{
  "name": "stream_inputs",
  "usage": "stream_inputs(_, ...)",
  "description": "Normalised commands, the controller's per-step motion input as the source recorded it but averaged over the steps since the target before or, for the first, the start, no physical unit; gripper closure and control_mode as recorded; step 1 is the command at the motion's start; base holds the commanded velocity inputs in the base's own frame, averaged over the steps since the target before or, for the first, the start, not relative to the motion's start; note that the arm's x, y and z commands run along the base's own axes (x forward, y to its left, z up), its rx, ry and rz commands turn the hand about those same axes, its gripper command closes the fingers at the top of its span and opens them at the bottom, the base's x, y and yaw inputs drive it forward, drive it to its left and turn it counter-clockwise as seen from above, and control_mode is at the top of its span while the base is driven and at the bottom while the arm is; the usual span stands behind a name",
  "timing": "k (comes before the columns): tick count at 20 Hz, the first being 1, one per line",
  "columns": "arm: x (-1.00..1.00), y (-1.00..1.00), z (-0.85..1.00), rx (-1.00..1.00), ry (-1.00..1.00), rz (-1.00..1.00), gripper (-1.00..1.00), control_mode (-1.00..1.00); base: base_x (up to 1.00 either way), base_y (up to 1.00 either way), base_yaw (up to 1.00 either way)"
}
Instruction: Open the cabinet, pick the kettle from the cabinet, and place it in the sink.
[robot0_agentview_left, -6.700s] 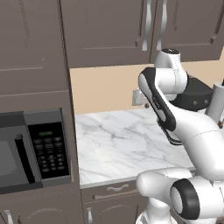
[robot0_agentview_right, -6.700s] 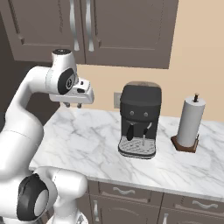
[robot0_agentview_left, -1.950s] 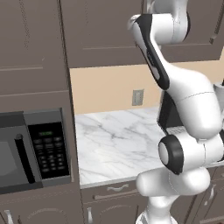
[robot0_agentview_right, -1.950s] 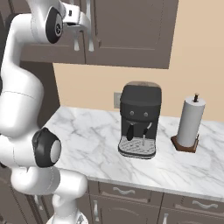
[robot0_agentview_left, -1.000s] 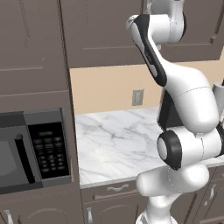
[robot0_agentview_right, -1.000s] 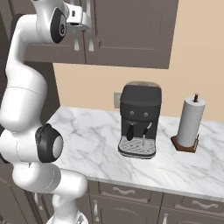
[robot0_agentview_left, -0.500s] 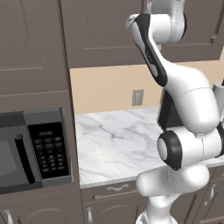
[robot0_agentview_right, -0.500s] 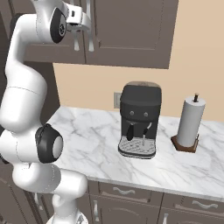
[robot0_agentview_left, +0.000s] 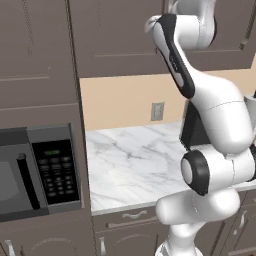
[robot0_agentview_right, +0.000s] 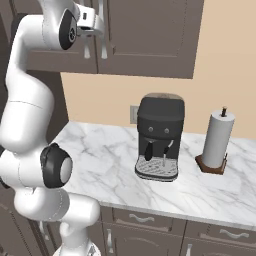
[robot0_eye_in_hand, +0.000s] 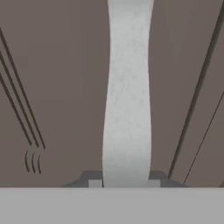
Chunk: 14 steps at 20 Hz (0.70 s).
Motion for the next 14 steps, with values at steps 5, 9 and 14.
stream_inputs(5, -0.44, 0.24, 0.0, 0.0, -0.01, 0.1, 1.0, -1.0, 0.0, 0.0, 0.0)
stream_inputs(9, -0.58, 0.18, 0.0, 0.0, -0.03, 0.07, 1.0, -1.0, 0.0, 0.0, 0.0)
stream_inputs(14, -0.66, 0.18, 0.02, 0.0, -0.07, 0.04, 1.0, -1.0, 0.0, 0.0, 0.0)
